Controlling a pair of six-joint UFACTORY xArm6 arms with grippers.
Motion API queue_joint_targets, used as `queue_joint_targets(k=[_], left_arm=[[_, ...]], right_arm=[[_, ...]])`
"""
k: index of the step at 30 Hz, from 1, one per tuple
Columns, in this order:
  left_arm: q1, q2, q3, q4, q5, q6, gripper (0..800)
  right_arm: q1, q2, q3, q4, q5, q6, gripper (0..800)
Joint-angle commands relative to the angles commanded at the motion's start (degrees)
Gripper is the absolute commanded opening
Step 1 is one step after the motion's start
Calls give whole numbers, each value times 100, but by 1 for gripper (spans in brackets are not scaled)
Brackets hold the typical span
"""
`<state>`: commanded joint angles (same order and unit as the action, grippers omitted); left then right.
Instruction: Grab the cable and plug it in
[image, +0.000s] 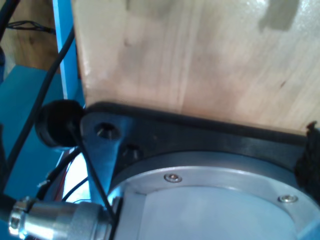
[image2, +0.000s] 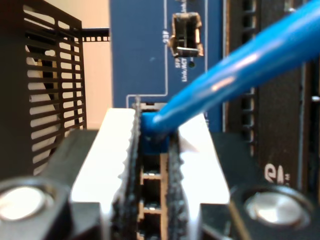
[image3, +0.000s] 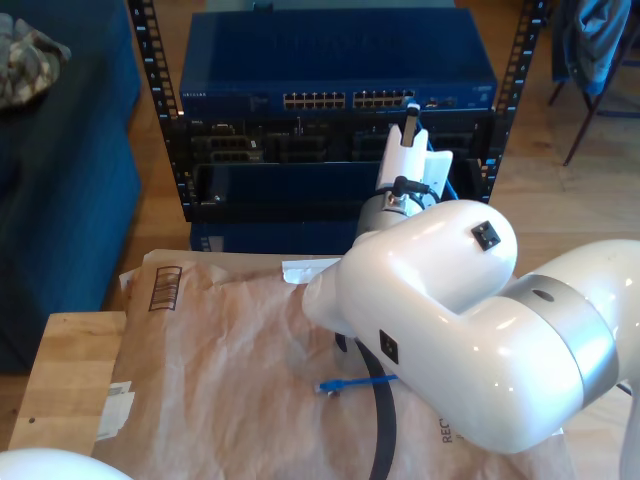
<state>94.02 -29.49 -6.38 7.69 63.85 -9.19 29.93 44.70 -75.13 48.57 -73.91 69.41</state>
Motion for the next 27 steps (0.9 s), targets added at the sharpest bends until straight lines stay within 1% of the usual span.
queue_joint_targets(k=[5,18,27], left_arm=[[0,0,0,0,0,0,800],[0,0,0,0,-9,0,800],[0,0,0,0,0,0,800]], right_arm=[[9,0,44,0,-9,9,0],[-9,9,-114,9,-18,9,0],[-9,35,-114,9,9,18,0]])
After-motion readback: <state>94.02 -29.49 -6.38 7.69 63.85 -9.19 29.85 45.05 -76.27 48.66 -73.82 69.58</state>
